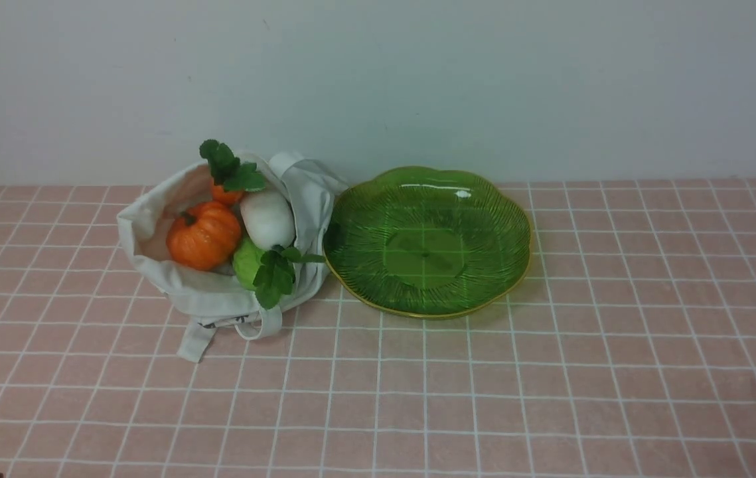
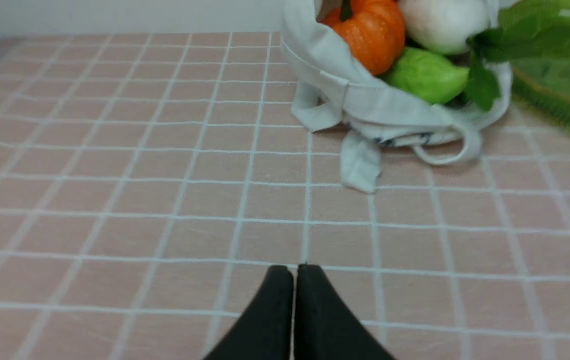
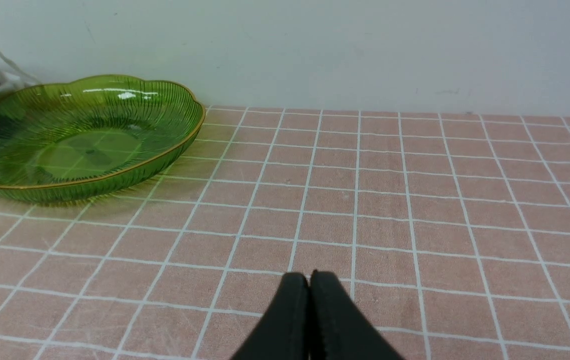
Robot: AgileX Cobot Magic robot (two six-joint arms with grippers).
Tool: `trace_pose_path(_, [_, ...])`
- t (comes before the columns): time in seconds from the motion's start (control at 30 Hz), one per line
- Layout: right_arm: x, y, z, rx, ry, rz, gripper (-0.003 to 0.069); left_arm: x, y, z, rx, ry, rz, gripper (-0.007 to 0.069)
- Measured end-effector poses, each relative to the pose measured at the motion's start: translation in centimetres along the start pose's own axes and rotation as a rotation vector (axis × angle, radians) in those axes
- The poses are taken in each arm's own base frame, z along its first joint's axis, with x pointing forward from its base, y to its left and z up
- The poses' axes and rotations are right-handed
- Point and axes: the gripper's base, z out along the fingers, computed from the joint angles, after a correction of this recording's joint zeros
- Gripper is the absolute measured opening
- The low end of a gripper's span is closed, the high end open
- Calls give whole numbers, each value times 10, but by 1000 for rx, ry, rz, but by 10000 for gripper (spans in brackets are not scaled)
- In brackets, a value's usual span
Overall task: Take vegetables from bag on pink coffee tablecloth place on plate.
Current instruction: 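Reach into the cloth bag toward a vegetable inside it with the left gripper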
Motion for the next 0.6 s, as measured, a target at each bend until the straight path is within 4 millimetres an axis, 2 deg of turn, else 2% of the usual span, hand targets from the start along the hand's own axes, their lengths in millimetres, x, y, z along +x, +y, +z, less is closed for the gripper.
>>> trace_pose_path(0.07, [0, 0, 0, 0, 0, 0, -16, 0, -5, 0, 53, 6, -243, -4])
trace_pose_path(0.17, [0, 0, 0, 0, 0, 0, -16, -2, -15, -1, 165, 39, -707, -4])
trace_pose_path(0.3, [0, 0, 0, 0, 0, 0, -16, -6, -20, -2, 236, 38, -941, -4])
trace_pose_path(0.5, [0, 0, 0, 0, 0, 0, -16, -12, -18, -3, 245, -30, -939, -4])
trace_pose_path(0.53, [0, 0, 0, 0, 0, 0, -16, -16, -19, -4, 252, -40, -909, -4])
trace_pose_path(0.6, [0, 0, 0, 0, 0, 0, -16, -37, -27, -16, 302, -78, -770, -4])
